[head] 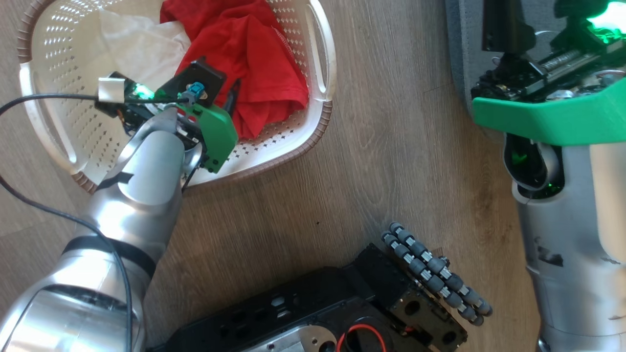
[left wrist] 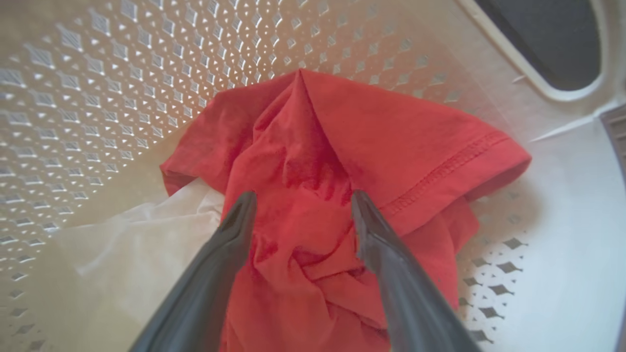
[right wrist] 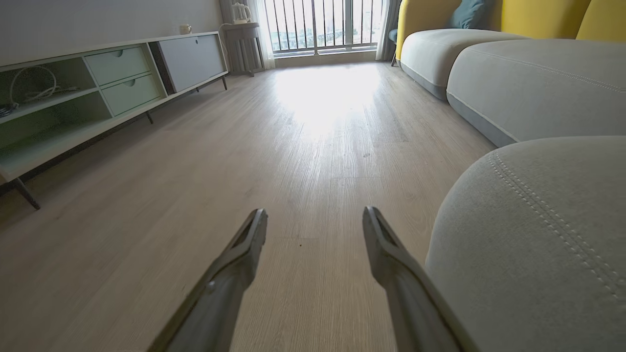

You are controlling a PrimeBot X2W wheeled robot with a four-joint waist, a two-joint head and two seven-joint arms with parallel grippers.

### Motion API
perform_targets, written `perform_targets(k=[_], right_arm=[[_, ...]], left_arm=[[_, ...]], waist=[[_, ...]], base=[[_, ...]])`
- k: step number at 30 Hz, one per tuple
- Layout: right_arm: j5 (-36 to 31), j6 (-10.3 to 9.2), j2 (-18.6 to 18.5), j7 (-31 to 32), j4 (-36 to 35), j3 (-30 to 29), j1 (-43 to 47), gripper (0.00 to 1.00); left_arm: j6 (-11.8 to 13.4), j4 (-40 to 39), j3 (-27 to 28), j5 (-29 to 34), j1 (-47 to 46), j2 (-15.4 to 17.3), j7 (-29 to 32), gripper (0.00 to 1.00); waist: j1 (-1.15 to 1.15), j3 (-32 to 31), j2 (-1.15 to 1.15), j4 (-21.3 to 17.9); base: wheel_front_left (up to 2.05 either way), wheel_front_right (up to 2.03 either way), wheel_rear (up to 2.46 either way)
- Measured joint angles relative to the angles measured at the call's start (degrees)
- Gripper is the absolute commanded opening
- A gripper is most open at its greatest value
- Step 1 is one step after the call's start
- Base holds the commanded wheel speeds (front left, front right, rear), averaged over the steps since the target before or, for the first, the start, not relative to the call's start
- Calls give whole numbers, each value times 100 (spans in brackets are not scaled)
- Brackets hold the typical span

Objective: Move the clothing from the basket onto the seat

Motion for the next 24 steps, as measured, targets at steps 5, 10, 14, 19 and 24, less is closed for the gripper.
perform_targets(k=[5, 10, 14, 19, 24], right_arm=[[-2, 0, 2, -1, -183, -89, 67, 100], [-3, 0, 4, -1, -277, -154, 231, 100], [-12, 0, 5, -1, -312, -211, 289, 100], [-12, -1, 8, -1, -338, -247, 400, 100], [-24, 0, 9, -1, -396, -253, 400, 100]], left_arm=[[131, 389, -73, 9, -175, 0, 0, 100], [230, 768, -196, 57, -287, -9, 11, 100], [339, 896, -276, 58, -352, -14, 78, 100], [530, 974, -324, 47, -472, -32, 187, 100], [572, 1011, -361, 15, -487, -38, 280, 100]], waist=[[0, 22, 0, -18], [0, 30, 0, -35], [0, 43, 0, -33], [0, 92, 0, 6], [0, 103, 0, 27]], base=[[0, 0, 0], [0, 0, 0], [0, 0, 0], [0, 0, 0], [0, 0, 0]])
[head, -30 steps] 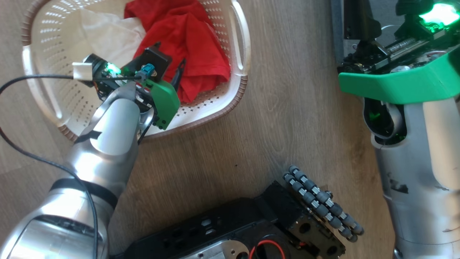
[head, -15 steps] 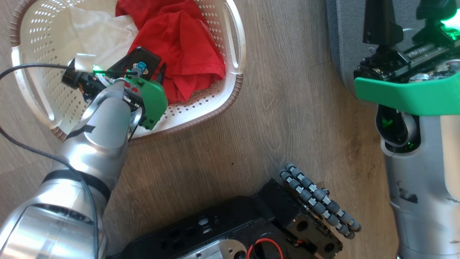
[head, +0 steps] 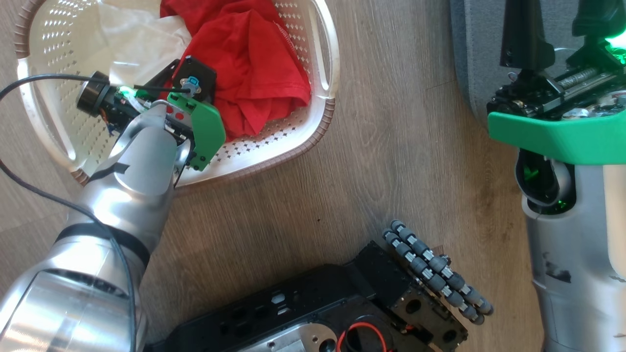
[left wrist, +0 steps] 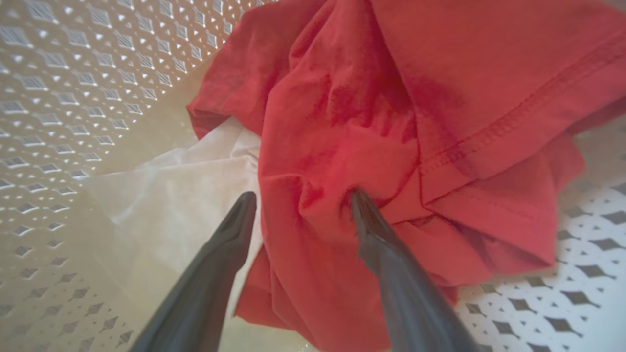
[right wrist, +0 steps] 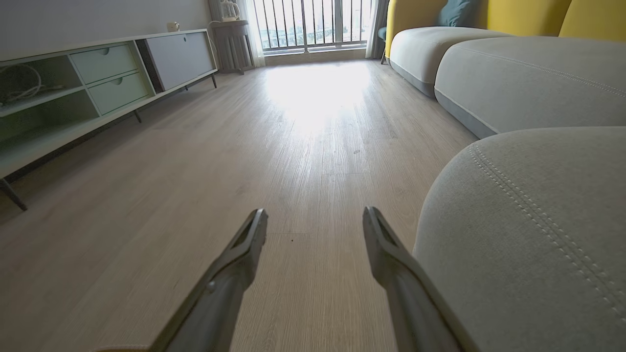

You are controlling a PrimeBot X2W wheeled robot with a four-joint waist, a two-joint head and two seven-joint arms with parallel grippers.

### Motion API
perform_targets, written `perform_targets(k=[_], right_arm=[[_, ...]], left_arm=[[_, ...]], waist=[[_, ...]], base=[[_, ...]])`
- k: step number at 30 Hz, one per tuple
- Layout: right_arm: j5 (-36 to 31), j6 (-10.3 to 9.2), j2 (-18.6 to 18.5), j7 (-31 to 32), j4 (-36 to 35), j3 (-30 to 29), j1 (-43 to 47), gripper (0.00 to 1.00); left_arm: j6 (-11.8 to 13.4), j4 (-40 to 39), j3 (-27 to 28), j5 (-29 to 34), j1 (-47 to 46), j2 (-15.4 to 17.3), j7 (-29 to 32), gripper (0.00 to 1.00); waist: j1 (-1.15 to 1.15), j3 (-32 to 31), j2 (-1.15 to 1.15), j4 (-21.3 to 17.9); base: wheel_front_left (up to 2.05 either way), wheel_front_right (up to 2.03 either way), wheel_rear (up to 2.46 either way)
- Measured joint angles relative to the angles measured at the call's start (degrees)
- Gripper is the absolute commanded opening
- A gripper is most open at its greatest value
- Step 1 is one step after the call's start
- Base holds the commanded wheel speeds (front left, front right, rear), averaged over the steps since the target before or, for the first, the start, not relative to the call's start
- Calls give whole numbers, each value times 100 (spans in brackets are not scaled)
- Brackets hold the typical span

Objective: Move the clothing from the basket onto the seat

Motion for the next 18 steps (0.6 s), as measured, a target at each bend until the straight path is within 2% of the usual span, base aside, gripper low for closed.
perform_targets(k=[18], right_arm=[[-93, 0, 1, 0, -56, -32, 88, 100]], left_arm=[[-48, 56, -213, -169, -25, -4, 656, 100]], waist=[[0, 49, 0, 50]], base=[[0, 0, 0]])
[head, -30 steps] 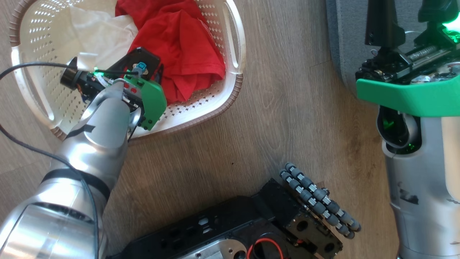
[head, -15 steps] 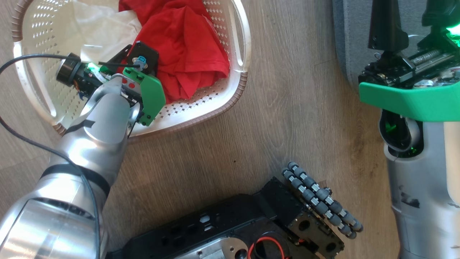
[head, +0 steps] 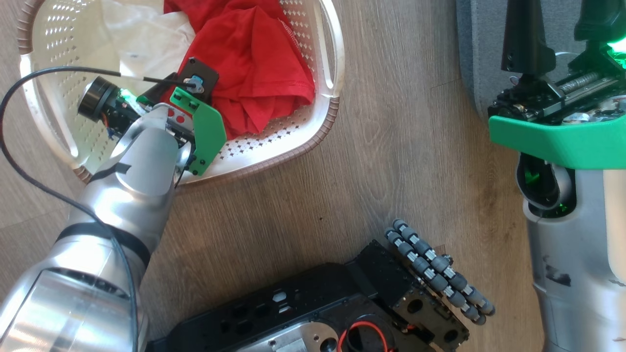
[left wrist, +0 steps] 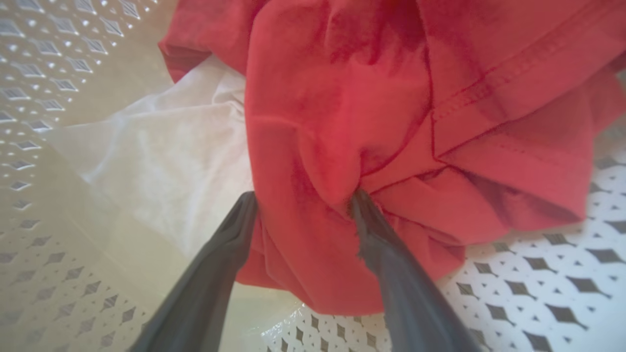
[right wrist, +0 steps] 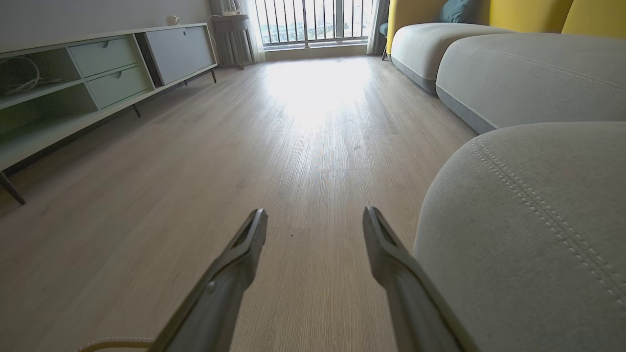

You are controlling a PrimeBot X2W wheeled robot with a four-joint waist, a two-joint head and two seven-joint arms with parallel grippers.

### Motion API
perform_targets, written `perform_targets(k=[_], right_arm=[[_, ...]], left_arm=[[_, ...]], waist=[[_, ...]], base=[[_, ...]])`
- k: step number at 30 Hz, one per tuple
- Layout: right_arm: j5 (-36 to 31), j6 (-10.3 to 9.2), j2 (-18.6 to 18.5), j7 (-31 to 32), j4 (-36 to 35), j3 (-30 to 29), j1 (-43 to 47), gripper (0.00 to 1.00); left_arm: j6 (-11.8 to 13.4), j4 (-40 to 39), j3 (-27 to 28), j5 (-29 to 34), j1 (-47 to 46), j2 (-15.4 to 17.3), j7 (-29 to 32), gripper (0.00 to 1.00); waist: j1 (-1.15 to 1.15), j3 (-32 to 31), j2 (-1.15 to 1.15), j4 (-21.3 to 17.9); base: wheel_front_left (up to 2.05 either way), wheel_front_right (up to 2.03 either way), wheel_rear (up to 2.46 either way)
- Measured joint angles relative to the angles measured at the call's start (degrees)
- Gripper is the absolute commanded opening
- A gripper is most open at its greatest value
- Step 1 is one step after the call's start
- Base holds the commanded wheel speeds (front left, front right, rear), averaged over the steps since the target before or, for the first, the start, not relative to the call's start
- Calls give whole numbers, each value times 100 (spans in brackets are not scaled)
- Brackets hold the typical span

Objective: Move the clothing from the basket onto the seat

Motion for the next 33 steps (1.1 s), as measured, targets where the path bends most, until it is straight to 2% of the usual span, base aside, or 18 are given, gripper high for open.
perform_targets(k=[2, 3, 4, 15, 23, 33], right_arm=[[0, 0, 0, 0, 0, -2, -1, 100], [0, 0, 0, 0, 0, -4, -2, 100], [-1, 0, 0, 0, 0, -4, -2, 100], [-1, 0, 1, 0, 54, 7, -89, 100], [-30, 0, 1, 0, 233, 134, -334, 100], [-314, 0, 1, 0, 675, 124, -326, 100]], left_arm=[[-2, 1, -30, 0, 0, -1, 93, 99], [-3, 3, -46, 0, 0, -1, 105, 62], [-7, 4, -59, -12, 1, -1, 123, 0], [-82, 9, -149, -315, 4, -2, 131, 0], [-114, -73, -155, -627, 14, -3, -194, 0], [-266, -558, -392, -1261, 456, -20, -576, 0]], waist=[[0, 0, 0, 7], [0, 0, 0, 10], [0, -2, 0, 14], [0, -132, 0, -2], [0, -428, 0, -37], [0, -1220, 0, 216]], base=[[0, 0, 0], [0, 0, 0], [0, 0, 0], [0, 0, 0], [0, 0, 0], [0, 0, 0]])
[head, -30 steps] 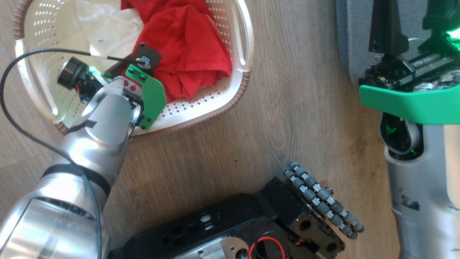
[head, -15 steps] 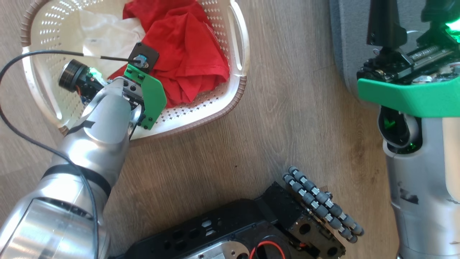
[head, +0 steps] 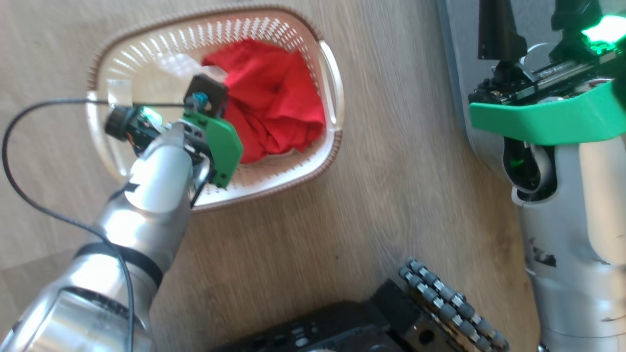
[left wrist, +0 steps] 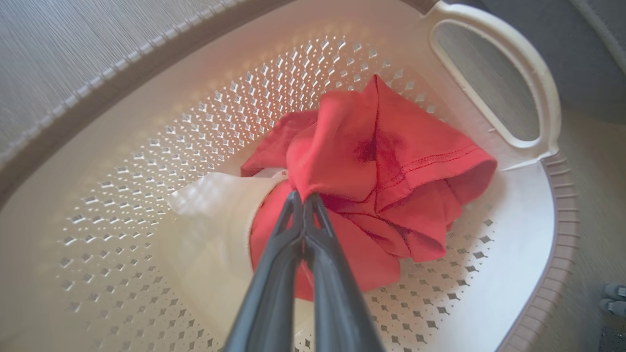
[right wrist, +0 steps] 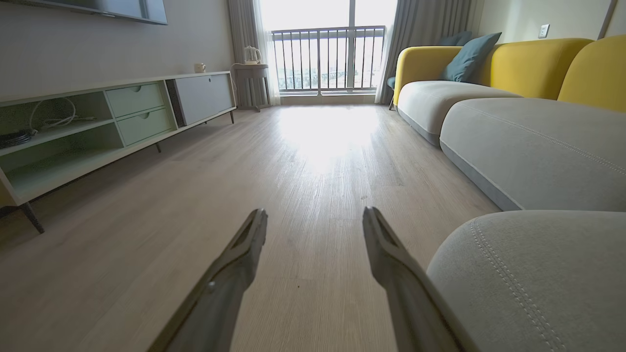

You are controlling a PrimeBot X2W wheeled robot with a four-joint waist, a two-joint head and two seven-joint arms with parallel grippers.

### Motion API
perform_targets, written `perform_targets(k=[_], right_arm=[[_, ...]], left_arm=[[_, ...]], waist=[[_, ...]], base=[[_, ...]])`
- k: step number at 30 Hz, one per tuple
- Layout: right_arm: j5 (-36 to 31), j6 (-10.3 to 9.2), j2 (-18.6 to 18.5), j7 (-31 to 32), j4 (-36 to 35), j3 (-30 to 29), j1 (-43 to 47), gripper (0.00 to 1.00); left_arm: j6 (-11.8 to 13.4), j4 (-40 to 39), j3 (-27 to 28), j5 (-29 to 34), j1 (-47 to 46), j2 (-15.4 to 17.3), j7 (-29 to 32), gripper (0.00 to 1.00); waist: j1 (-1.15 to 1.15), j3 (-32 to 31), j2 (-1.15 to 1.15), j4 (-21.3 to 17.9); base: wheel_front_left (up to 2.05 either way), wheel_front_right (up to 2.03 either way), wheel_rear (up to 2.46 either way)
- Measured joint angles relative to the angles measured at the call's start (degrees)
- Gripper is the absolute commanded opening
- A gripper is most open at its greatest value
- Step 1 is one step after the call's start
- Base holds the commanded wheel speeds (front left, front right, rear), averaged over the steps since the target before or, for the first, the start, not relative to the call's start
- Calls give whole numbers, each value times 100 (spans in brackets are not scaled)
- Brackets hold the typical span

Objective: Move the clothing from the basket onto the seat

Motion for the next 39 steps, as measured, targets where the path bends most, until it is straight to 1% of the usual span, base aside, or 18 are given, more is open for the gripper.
perform_targets(k=[2, 3, 4, 6, 7, 8, 9, 12, 17, 21, 27, 32, 33, 39], right_arm=[[-65, 0, 0, 0, 101, -32, 59, 100], [-65, 0, 0, 0, 101, -32, 59, 100], [-113, 0, -1, 0, 207, -53, 181, 100], [-144, 0, -4, 0, 309, -70, 318, 100], [-144, 0, -4, 0, 309, -70, 318, 100], [-144, -1, -12, 0, 414, -82, 420, 100], [-144, -1, -12, 0, 414, -82, 420, 100], [-152, 0, -38, 0, 563, -94, 506, 100], [-151, 0, -138, 0, 780, -125, 692, 100], [-151, -1, -213, 0, 956, -131, 896, 100], [-149, -1, -252, 1, 1135, -164, 1219, 100], [-140, 0, -267, 1, 1279, -157, 1530, 100], [-140, -1, -267, 1, 1334, -158, 1642, 100], [-140, -1, -260, 1, 1454, -159, 2004, 100]], left_arm=[[-40, -140, -101, -183, 138, -1, -68, 0], [-40, -140, -101, -183, 138, -1, -68, 0], [-40, -281, -207, -355, 265, -8, -131, 0], [-37, -416, -324, -536, 378, -12, -185, 0], [-37, -416, -324, -536, 378, -12, -185, 0], [-35, -522, -419, -711, 476, -21, -233, 0], [-35, -522, -419, -711, 476, -21, -233, 0], [-23, -684, -544, -977, 605, -22, -280, 0], [108, -993, -708, -1345, 799, -26, -336, 0], [224, -1349, -700, -1522, 1035, -29, -336, 0], [353, -1849, -471, -1526, 1462, -34, -337, 0], [415, -2236, -209, -1349, 1846, -34, -337, 0], [416, -2376, -100, -1289, 1998, -35, -337, 0], [408, -2789, 248, -1055, 2358, -35, -337, 0]], waist=[[0, -197, 0, 81], [0, -197, 0, 81], [0, -393, 0, 167], [0, -593, 0, 262], [0, -593, 0, 262], [0, -789, 0, 361], [0, -789, 0, 361], [0, -1076, 0, 510], [0, -1551, 0, 744], [0, -1952, 0, 905], [0, -2568, 0, 1113], [0, -3072, 0, 1246], [-1, -3260, 0, 1285], [-1, -3782, 0, 1387]], base=[[0, 0, 0], [0, 0, 0], [0, 0, 0], [0, 0, 0], [0, 0, 0], [0, 0, 0], [0, 0, 0], [0, 0, 0], [0, 0, 0], [0, 0, 0], [0, 0, 0], [0, 0, 0], [0, 0, 0], [0, 0, 0]])
